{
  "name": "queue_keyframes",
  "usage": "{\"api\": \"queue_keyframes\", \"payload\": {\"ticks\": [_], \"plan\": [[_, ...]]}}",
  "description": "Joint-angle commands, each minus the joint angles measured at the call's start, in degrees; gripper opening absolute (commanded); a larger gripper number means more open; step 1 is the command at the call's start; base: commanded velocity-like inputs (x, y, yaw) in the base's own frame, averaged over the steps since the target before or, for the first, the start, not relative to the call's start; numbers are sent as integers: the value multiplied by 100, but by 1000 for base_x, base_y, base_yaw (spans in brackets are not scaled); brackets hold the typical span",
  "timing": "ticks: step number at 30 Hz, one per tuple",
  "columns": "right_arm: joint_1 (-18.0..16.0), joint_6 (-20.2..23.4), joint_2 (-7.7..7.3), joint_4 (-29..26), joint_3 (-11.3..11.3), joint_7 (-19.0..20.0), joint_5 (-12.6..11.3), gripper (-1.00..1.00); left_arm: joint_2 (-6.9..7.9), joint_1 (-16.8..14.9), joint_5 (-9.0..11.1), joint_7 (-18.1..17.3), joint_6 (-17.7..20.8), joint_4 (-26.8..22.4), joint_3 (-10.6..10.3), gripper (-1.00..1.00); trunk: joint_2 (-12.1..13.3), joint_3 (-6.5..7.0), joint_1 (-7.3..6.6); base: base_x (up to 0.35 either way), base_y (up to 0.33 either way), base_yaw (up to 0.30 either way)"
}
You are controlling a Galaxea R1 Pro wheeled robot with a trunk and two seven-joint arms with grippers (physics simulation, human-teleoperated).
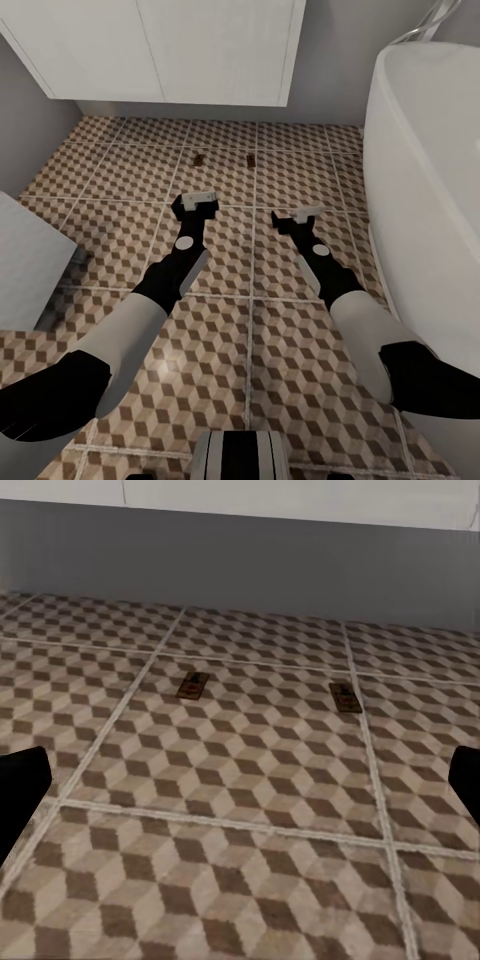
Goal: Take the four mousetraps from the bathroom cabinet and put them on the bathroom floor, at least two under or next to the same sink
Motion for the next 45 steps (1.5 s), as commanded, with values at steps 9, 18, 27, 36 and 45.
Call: {"api": "queue_keyframes", "payload": {"ticks": [9, 18, 27, 36, 45], "plan": [[-3, -20, -30, 12, 5, 11, -15, 100, 4, -5, 66, 171, -31, 11, -35, 100, 8, 152, -19, 0, 0, 0], [-3, -20, -32, 13, 5, 11, -15, 100, 11, -5, 58, 182, -31, -74, -38, 100, 20, 351, -42, 0, 0, 0], [-3, -20, -32, 13, 5, 11, -15, 100, 13, -5, 57, 183, -31, -106, -38, 100, 32, 551, -65, 0, 0, 0], [-3, -20, -40, 13, 5, 11, -12, 100, 13, -5, 57, 186, -29, -107, -78, 100, 44, 750, -89, 0, 0, 0], [-3, -20, -40, 13, 5, 11, -15, 100, 13, -5, 57, 190, -31, -102, -242, 100, 56, 949, -112, 0, 0, 0]]}}
